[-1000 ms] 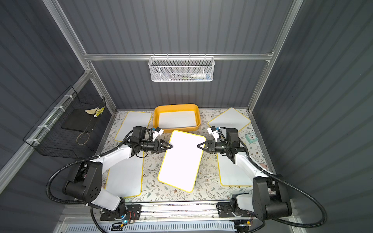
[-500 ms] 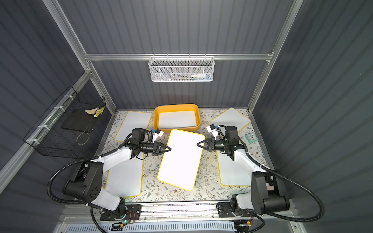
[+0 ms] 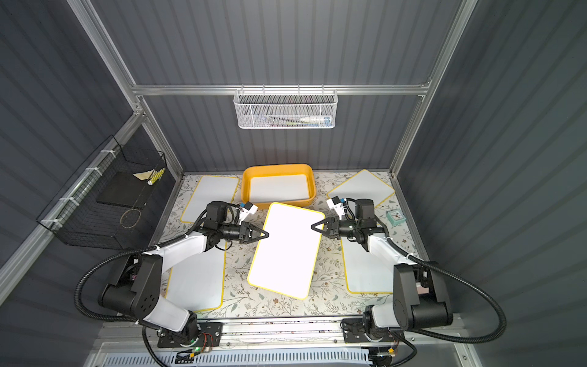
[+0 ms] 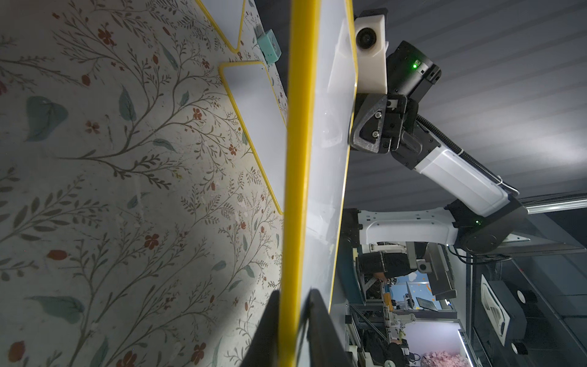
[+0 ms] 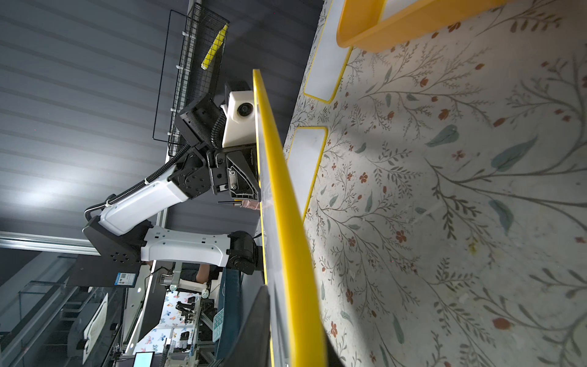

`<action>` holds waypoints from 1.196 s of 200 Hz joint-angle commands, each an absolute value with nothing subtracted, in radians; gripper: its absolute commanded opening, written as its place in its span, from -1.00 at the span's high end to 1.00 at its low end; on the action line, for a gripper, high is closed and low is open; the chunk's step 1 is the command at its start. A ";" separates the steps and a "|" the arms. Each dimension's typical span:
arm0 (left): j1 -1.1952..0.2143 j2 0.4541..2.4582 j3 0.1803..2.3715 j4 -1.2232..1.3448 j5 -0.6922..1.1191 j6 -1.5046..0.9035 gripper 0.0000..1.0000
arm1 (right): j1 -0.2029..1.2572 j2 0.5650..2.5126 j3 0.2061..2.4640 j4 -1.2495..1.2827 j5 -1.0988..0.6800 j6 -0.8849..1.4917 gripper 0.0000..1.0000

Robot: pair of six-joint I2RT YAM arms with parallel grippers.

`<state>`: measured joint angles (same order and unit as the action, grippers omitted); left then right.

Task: Put the whiteboard into the storage box
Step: Pick up the whiteboard at the center of the board.

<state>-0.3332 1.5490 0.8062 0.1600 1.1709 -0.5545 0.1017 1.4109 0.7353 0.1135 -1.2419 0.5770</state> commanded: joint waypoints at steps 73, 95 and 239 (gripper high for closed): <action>-0.341 1.545 0.765 0.384 1.142 -0.774 1.00 | 0.087 1.440 0.742 0.147 -1.230 0.556 0.05; -0.340 1.543 0.754 0.461 1.137 -0.838 1.00 | 0.076 1.442 0.731 0.147 -1.218 0.551 0.00; -0.246 1.546 0.680 1.024 0.961 -1.277 1.00 | 0.032 1.427 0.712 0.070 -1.179 0.489 -0.10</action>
<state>-0.2619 1.5490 0.6880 0.7788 0.9936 -1.1183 0.0357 1.4422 0.7204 0.0818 -1.1809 0.5117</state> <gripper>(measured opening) 0.083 0.549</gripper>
